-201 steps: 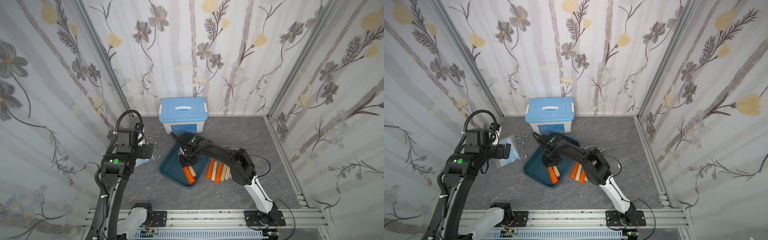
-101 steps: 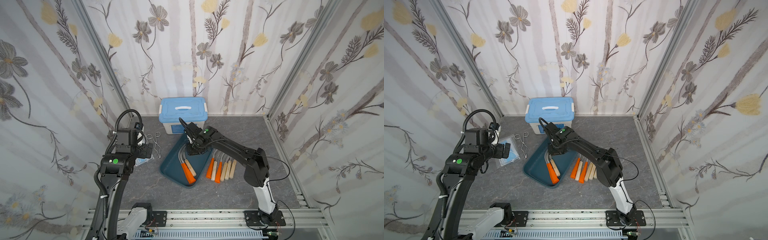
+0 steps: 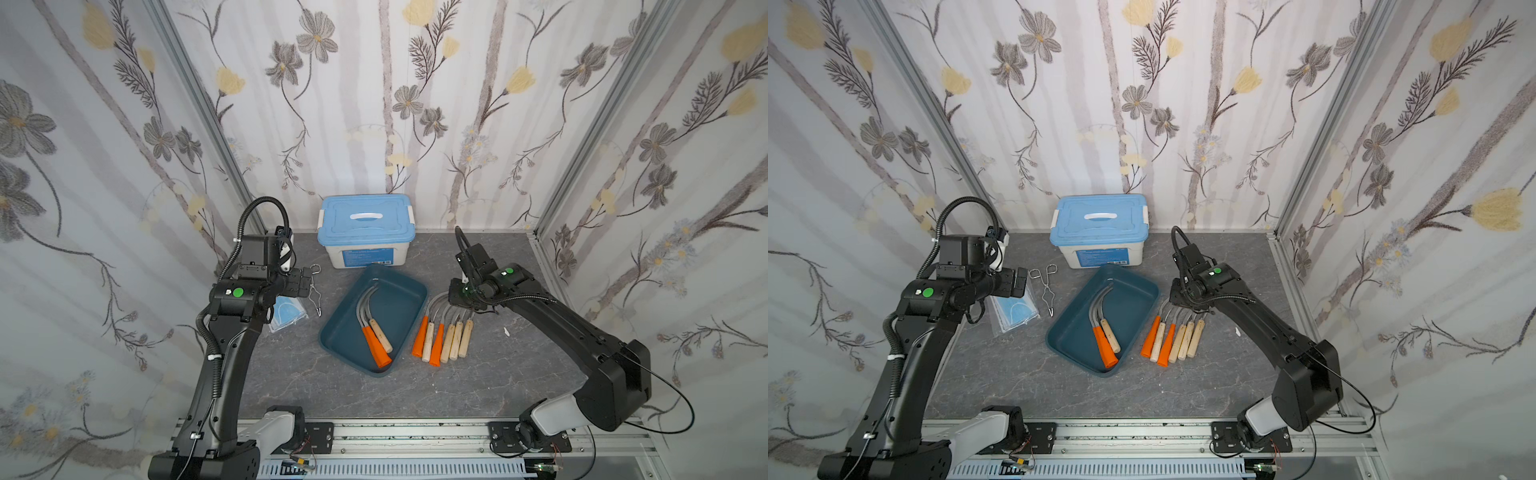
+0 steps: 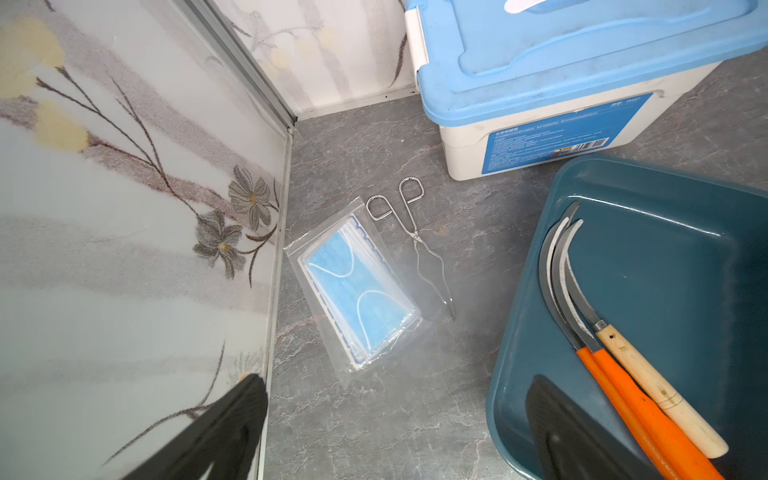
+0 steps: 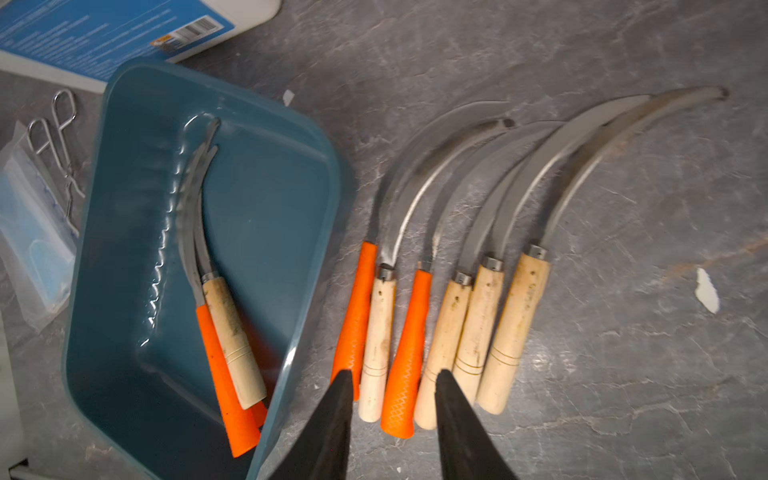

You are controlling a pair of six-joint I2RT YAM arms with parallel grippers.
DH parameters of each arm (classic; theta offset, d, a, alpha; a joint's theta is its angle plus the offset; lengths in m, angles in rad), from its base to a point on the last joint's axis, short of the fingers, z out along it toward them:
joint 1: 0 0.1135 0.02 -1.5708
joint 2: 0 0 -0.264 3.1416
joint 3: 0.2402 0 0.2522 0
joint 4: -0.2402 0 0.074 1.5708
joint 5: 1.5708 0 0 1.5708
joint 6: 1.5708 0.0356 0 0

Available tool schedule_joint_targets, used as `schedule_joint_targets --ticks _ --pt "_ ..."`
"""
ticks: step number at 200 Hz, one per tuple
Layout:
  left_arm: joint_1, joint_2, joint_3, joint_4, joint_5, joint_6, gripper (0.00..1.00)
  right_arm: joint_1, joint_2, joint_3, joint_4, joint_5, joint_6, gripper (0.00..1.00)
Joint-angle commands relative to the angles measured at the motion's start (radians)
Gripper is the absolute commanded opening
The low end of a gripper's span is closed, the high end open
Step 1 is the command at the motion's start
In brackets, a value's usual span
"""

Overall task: Put small sickles into storage boxes
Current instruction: Pick up the sickle at the center of the board.

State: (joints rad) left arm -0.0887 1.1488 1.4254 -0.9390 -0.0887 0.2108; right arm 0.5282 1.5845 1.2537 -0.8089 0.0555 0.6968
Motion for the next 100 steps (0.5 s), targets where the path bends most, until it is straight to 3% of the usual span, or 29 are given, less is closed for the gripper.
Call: schedule_joint_targets --ticks 1,31,55,100 --pt "-0.009 0.022 0.018 0.023 0.020 -0.008 1.00 -0.013 -0.099 -0.095 0.109 0.015 0.112 0.38" --pt "-0.014 0.034 0.011 0.039 0.021 -0.032 1.00 0.032 -0.292 -0.330 0.313 -0.003 0.346 0.38" --pt "-0.014 0.026 -0.008 0.040 0.021 -0.030 1.00 0.071 -0.414 -0.450 0.402 0.031 0.458 0.38" --pt "-0.014 0.006 -0.026 0.046 -0.013 -0.020 1.00 0.118 -0.521 -0.486 0.453 0.069 0.446 0.47"
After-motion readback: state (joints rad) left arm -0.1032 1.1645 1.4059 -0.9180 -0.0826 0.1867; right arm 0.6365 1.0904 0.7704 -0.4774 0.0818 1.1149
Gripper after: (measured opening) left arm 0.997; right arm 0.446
